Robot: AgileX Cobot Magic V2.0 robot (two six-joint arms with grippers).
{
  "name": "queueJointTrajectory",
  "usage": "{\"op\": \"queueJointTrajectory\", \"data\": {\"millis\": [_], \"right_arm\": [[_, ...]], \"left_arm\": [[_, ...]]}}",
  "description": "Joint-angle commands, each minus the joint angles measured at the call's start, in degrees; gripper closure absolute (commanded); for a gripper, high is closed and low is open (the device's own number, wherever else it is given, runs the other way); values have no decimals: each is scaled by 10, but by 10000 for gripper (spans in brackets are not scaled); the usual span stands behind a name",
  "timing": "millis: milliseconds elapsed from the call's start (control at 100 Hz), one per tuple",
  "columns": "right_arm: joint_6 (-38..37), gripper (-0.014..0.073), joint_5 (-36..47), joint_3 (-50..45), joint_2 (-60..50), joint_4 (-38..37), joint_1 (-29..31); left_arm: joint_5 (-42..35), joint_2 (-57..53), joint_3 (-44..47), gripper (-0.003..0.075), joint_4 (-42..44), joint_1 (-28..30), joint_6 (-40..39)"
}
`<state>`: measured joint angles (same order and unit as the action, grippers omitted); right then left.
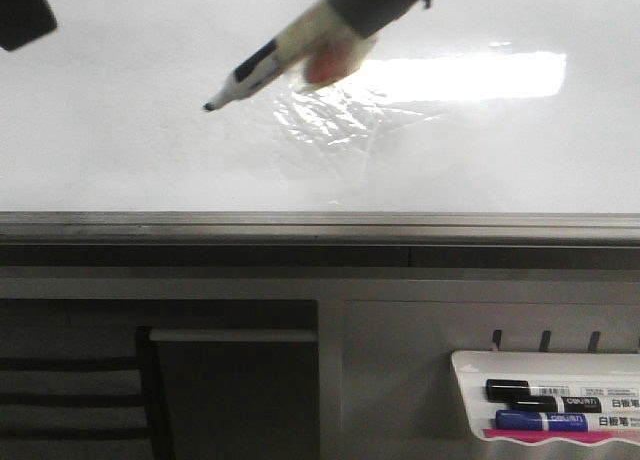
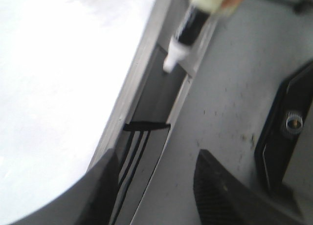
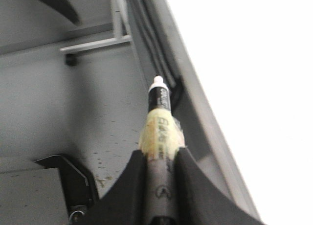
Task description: Write number 7 on whiteboard
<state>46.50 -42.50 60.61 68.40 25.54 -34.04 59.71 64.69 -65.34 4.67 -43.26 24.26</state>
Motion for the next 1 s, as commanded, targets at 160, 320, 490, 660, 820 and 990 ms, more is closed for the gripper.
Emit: {"op": "queueJointTrajectory", "data": {"millis": [160,320,490,660,820,990], "right_arm": [[-221,646,4,12,-76,-147,64],[-251,647,14,-27,-82,-102,127],[-250,647,67,-61,-80,-67,129],[-250,647,74,-41,-59,-44,129],[-250,647,74,-4,-22,-18,129],[-251,647,198,-29,-12,-12,91]], "left_arm": [[-103,-89,70,390,-78,154,-11],[-117,-111,114,390,-185,261,-10],[-163,-121,149,390,-233,299,-9],[-186,-121,153,398,-239,297,-9],[-211,-121,153,435,-239,297,-9],[-219,-121,153,486,-239,297,-9]]}}
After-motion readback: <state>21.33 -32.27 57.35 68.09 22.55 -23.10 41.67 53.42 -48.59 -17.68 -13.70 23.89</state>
